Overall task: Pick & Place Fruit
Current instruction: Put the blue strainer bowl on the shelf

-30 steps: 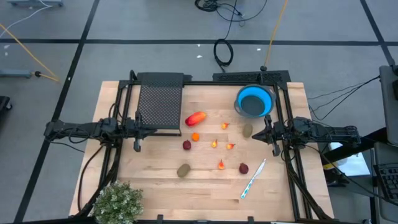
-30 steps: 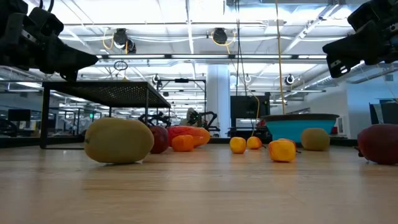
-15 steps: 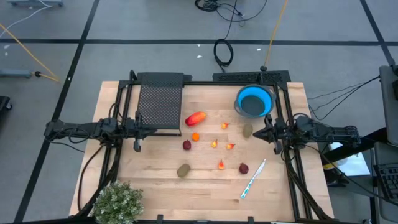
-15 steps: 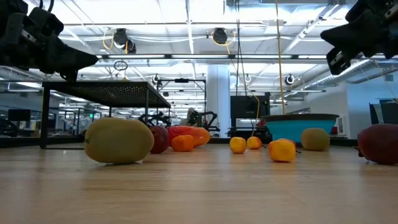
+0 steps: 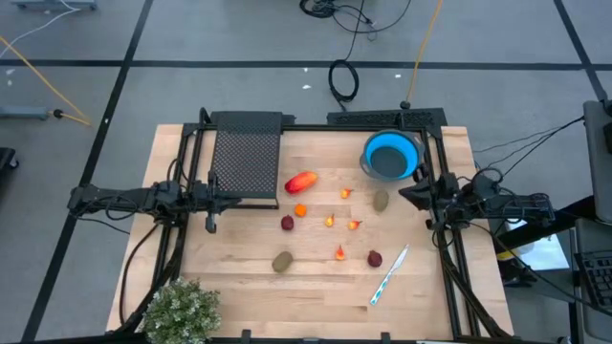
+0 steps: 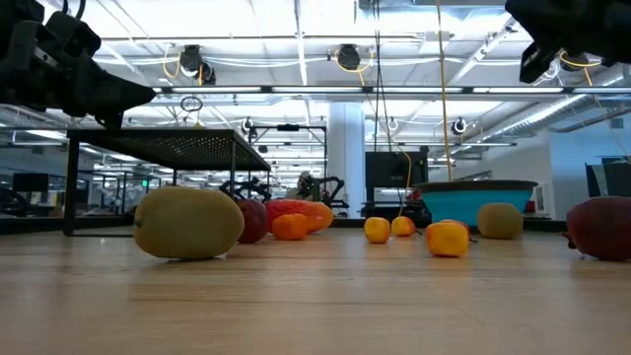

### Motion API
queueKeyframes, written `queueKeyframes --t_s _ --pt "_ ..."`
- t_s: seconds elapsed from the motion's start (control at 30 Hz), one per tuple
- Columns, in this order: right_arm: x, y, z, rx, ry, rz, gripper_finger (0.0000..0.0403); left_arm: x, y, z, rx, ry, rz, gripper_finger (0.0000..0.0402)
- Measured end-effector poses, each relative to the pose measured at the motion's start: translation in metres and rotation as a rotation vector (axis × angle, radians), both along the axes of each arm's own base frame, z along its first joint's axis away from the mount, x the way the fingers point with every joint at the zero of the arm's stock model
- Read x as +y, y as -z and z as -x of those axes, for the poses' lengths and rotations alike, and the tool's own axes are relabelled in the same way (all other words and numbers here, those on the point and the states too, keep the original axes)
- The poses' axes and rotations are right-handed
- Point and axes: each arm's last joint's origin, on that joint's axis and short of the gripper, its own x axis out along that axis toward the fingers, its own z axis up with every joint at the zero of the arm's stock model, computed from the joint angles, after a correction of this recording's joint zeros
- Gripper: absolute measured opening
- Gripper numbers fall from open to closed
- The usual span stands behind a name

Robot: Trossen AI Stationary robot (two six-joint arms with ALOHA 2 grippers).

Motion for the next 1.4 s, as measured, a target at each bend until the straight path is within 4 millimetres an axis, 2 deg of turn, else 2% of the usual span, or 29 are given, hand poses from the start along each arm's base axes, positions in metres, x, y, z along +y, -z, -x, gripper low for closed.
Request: queueKeyframes --t_s 0.1,0.23,0.4,0.5,0.67,0.83,1.03,1.23,1.4 --pt "-0.003 -0.001 0.000 -0.012 0.083 -0.037 0.0000 0.000 0.000 0.000 0.000 0.000 -0.004 0.0015" --pt "-0.006 0.002 -0.005 0.026 0.182 -0.172 0.0000 0.000 0.000 0.000 0.000 0.000 -0.004 0.0015" --pt "-0.008 0.007 -0.017 0.104 0.198 -0.276 0.0000 0.000 0.000 0.000 0.000 0.000 -0.002 0.0015" --pt "-0.008 -0.001 -0.023 0.131 0.199 -0.289 0.0000 0.000 0.000 0.000 0.000 -0.003 -0.009 0.0015" --pt "-0.008 -0.030 -0.033 0.189 0.247 -0.202 0.0000 0.000 0.000 0.000 -0.001 -0.004 -0.002 0.0015" --pt "-0.012 -0.061 -0.042 0.375 0.368 -0.153 0.0000 0.000 0.000 0.000 -0.001 -0.005 -0.001 0.0015" --pt "-0.024 -0.087 -0.052 0.650 0.467 -0.141 0.0000 0.000 0.000 0.000 -0.001 -0.006 0.000 0.0015" --pt "-0.044 -0.102 -0.062 0.896 0.495 -0.194 0.0000 0.000 0.000 0.000 -0.001 -0.006 0.001 0.0015" --pt "-0.063 -0.102 -0.061 1.088 0.572 -0.414 0.0000 0.000 0.000 0.000 -0.004 -0.006 0.024 0.0015"
